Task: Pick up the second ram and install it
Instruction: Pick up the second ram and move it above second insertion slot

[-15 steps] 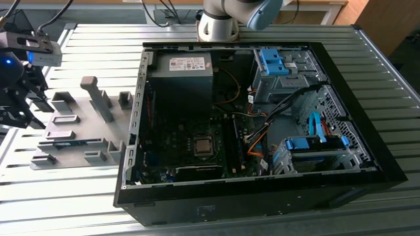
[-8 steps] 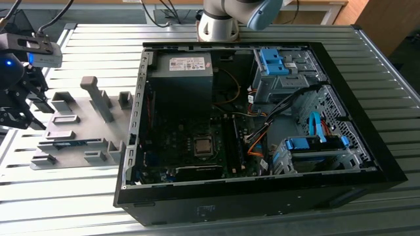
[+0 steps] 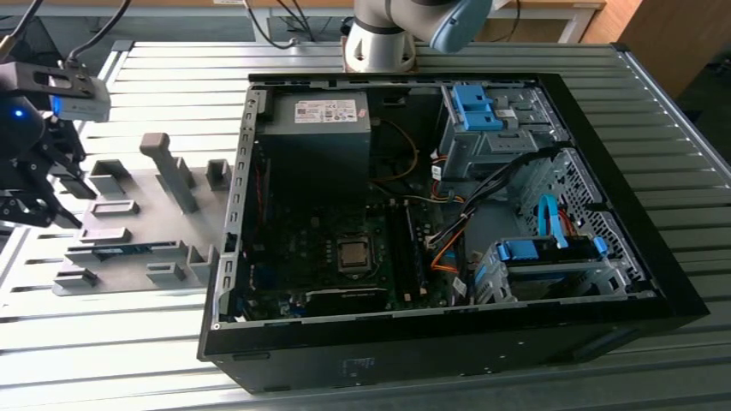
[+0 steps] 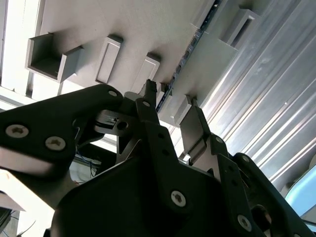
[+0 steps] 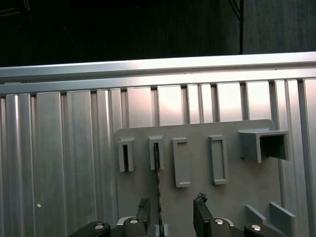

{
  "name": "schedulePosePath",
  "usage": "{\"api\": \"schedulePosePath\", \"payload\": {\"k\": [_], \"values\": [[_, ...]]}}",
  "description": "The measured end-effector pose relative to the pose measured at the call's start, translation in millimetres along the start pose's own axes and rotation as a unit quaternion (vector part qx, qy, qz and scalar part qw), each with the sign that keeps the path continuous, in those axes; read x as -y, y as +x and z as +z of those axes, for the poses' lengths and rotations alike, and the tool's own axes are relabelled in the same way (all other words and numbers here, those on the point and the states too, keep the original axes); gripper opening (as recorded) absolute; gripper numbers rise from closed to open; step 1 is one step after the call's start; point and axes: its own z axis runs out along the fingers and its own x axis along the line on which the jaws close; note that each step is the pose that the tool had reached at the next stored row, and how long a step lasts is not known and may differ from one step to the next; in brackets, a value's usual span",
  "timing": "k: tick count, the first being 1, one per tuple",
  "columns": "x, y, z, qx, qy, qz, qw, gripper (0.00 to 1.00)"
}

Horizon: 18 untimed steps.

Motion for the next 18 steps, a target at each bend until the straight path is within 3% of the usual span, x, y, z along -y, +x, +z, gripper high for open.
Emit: {"api": "schedulePosePath", "payload": {"k": [6, 18], "values": [[0.8, 0.1, 3.9, 0.0, 0.0, 0.0, 1.0, 0.47], [3.9, 8.1, 24.9, 0.0001, 0.0, 0.0, 1.0, 0.47]]}}
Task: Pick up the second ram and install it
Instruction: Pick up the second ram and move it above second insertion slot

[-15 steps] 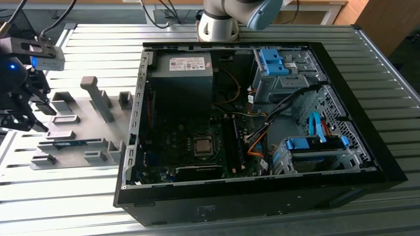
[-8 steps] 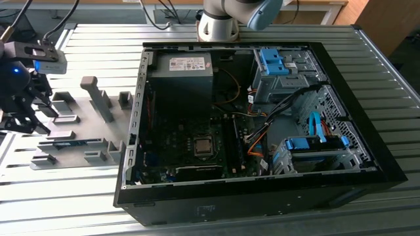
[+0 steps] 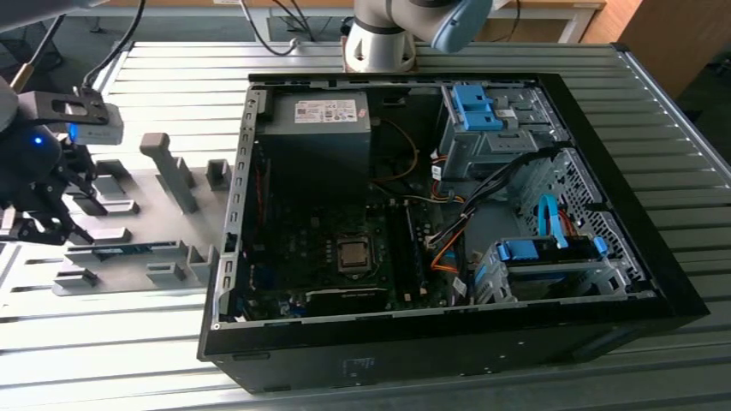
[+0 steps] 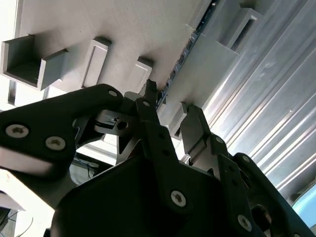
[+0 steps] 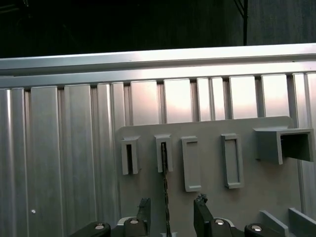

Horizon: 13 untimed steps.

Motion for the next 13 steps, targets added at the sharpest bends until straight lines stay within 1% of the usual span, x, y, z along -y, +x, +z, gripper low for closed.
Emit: {"api": "schedulePosePath", "payload": {"k": [4, 6, 10, 13], "values": [[3.6, 0.2, 7.4, 0.0, 0.0, 0.0, 1.0, 0.47], [4.0, 0.9, 10.9, 0.0, 0.0, 0.0, 1.0, 0.47], [4.1, 2.7, 18.2, 0.0, -0.0003, -0.009, 1.0, 0.47], [4.2, 3.4, 23.5, -0.0001, -0.0004, -0.01, 0.9999, 0.47]]}}
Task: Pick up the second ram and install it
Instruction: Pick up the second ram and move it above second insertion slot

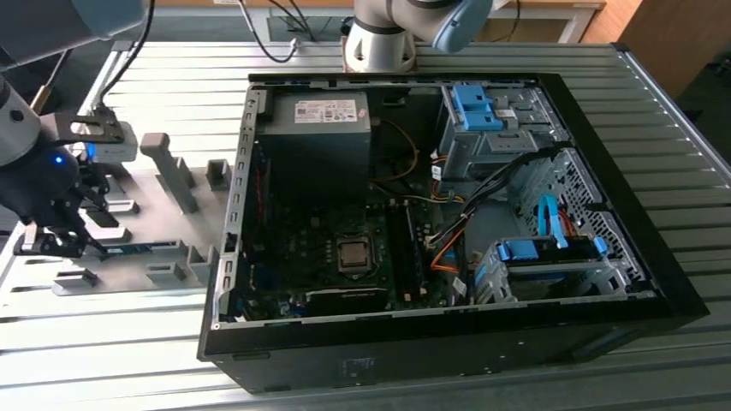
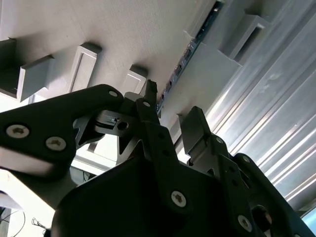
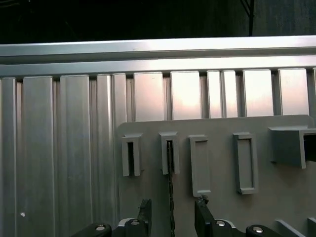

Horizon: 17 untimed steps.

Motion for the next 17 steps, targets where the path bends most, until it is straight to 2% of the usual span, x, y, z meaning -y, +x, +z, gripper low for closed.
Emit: {"api": "schedulePosePath", "payload": {"k": [4, 8, 9, 16, 17], "values": [[0.1, 0.8, 7.0, 0.0, 0.0, -0.001, 1.0, 0.47], [0.1, 1.0, 9.1, 0.0, 0.0001, -0.001, 1.0, 0.46], [0.1, 1.0, 9.5, 0.0, 0.0, -0.001, 1.0, 0.39], [0.1, 1.1, 13.0, -0.0001, -0.0001, -0.001, 1.0, 0.38], [0.2, 1.1, 13.5, 0.0, 0.0, -0.001, 1.0, 0.31]]}}
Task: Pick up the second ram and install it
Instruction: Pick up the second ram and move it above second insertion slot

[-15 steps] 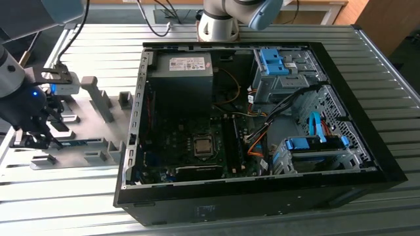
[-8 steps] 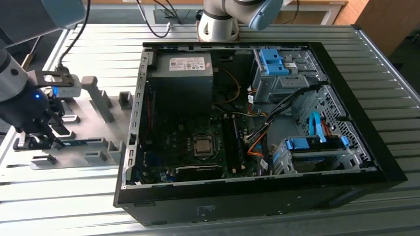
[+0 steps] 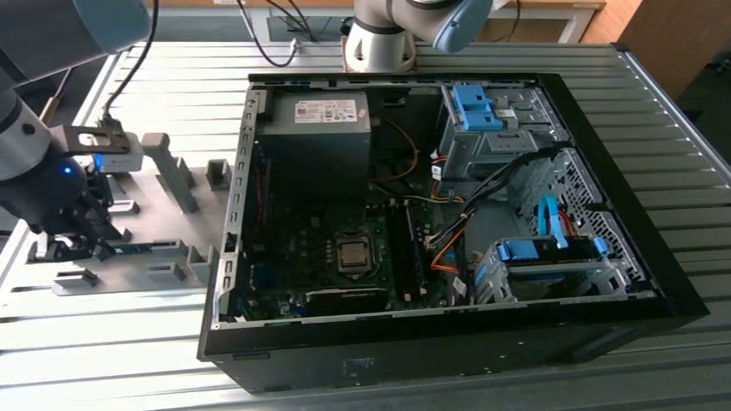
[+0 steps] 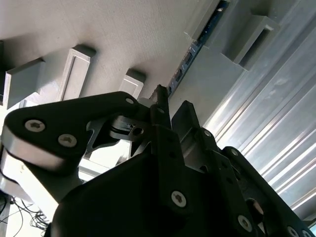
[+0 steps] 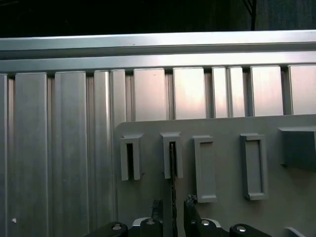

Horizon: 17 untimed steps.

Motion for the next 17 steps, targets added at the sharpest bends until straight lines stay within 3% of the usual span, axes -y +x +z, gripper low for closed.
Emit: {"api": "schedulePosePath", "payload": {"k": [17], "values": [[1.4, 0.3, 12.5, 0.0, -0.0001, 0.0, 1.0, 0.31]]}}
